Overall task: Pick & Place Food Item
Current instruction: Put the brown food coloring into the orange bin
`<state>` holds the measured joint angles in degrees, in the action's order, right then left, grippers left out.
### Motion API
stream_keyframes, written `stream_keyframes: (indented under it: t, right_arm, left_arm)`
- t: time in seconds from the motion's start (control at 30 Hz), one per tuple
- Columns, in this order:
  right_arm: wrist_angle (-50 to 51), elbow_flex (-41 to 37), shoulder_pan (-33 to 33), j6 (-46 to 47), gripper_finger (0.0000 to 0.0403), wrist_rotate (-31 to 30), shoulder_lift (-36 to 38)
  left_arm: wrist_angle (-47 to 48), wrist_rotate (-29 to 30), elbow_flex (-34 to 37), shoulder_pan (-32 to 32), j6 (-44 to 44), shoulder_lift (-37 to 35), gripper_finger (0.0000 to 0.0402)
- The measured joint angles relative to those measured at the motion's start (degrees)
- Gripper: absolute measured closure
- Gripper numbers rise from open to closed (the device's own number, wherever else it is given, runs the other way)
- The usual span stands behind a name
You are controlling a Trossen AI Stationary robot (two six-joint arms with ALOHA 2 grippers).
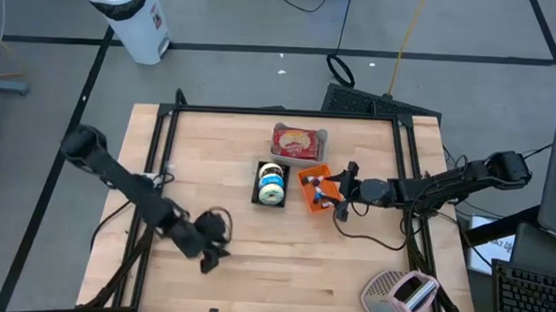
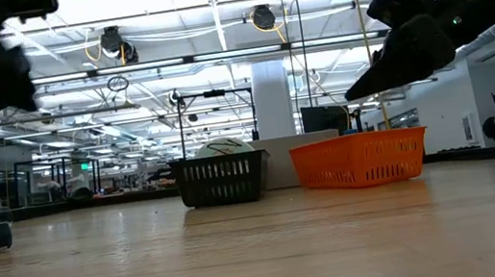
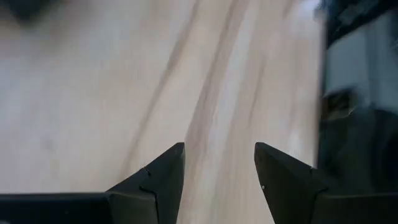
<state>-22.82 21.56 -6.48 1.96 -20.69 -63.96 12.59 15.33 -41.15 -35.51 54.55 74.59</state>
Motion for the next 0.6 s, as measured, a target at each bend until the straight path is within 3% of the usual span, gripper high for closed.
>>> stream_keyframes:
  t: [0.3, 0.43, 0.6]
  right_arm:
    - [-2.7, 0.0, 0.0, -0.1, 0.0145, 1.1, 0.0]
    - [-2.7, 0.0, 0.0, -0.1, 0.0148, 3.6, 0.0]
    - [-3.2, 0.0, -0.3, -0.1, 0.0151, 4.5, 0.0]
  left_arm:
    - [18.8, -9.2, -10.4, -1.9, 9.1, 17.8, 0.0206]
    - [25.3, -9.0, -12.3, -1.9, 13.3, 22.5, 0.0206]
    - [24.9, -6.2, -12.6, -1.8, 16.1, 25.5, 0.0206]
